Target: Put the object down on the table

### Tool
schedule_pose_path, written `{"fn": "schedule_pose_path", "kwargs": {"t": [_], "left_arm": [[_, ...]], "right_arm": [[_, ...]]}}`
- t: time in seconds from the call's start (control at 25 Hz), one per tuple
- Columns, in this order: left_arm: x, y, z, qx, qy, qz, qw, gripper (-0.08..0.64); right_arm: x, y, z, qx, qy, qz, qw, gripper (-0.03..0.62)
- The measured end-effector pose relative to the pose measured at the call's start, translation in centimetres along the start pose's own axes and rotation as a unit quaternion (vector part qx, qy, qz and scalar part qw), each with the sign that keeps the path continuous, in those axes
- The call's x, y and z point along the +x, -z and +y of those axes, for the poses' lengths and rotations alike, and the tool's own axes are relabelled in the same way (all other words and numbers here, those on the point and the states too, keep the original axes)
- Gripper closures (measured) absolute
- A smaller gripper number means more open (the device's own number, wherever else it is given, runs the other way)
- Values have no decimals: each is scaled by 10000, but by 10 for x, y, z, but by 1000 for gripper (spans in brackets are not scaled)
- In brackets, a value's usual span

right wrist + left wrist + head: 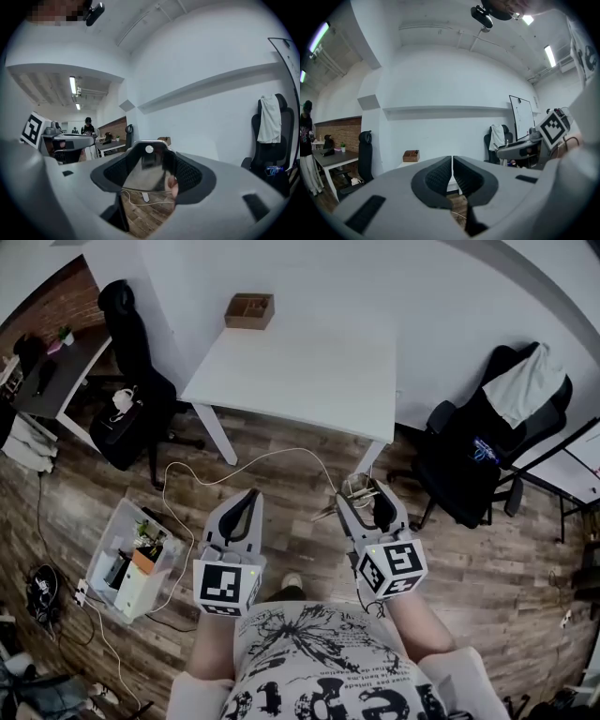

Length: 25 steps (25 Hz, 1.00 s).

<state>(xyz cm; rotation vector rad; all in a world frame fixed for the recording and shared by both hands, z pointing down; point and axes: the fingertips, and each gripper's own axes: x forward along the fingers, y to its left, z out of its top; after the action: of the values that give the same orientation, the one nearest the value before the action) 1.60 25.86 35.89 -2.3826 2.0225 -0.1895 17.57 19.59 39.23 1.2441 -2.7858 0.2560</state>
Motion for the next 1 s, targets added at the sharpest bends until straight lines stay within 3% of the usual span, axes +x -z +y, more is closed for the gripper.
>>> {"fn": "schedule_pose_path", "kwargs": {"t": [0.2,0.52,1.0], "left_arm": [[23,10,46,1,25,54,10000,548],[55,35,86,-253,-20,310,9992,548],[190,42,143,-147,-40,425,9990,548]], "right_arm": [[54,-5,14,-111,-85,37,9999,313],[119,6,24,-134,-324,255,9991,313],[256,-10,-50,-27,-291,137,9995,313]]}}
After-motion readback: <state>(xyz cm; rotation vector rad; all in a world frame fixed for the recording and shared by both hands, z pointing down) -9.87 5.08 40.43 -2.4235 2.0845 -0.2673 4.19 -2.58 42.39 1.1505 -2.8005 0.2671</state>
